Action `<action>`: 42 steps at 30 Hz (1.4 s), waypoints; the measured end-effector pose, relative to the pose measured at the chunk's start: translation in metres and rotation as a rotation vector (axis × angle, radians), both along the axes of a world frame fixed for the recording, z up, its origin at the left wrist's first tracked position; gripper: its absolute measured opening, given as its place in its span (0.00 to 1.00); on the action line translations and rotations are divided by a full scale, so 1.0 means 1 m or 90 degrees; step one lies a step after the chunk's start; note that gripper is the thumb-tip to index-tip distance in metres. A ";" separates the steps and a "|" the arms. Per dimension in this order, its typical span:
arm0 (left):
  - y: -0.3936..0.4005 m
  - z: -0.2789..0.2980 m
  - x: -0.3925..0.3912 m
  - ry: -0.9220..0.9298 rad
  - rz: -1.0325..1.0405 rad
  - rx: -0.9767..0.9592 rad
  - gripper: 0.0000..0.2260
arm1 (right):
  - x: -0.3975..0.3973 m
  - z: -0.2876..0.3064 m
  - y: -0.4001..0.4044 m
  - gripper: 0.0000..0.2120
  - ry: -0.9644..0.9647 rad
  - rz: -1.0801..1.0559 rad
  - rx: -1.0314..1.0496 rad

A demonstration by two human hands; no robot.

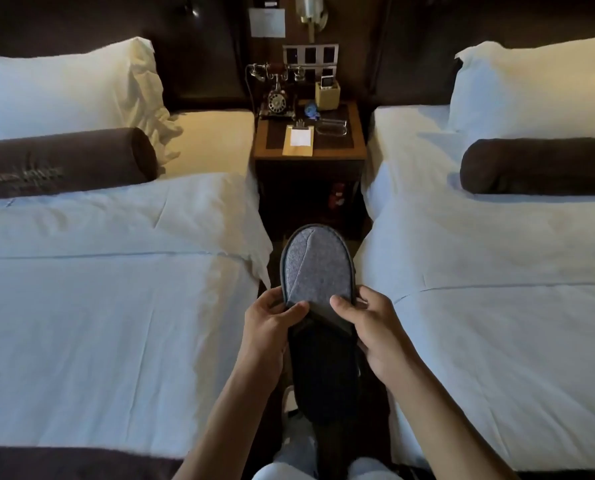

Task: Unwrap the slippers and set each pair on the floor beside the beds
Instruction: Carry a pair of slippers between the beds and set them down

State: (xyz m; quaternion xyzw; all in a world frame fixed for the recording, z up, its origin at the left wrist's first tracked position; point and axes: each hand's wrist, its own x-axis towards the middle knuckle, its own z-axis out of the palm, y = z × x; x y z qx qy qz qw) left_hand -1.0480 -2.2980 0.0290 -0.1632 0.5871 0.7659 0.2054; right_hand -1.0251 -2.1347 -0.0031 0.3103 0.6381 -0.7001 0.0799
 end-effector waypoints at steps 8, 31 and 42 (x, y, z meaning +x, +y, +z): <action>0.008 -0.001 -0.095 0.015 -0.039 0.007 0.16 | -0.084 0.018 0.003 0.23 -0.001 -0.023 -0.005; 0.108 -0.303 -0.203 -0.039 -0.055 -0.075 0.15 | -0.192 -0.292 0.095 0.16 -0.051 -0.009 0.031; 0.138 -0.566 -0.233 -0.098 -0.025 -0.118 0.21 | -0.227 -0.542 0.124 0.07 -0.067 0.032 0.008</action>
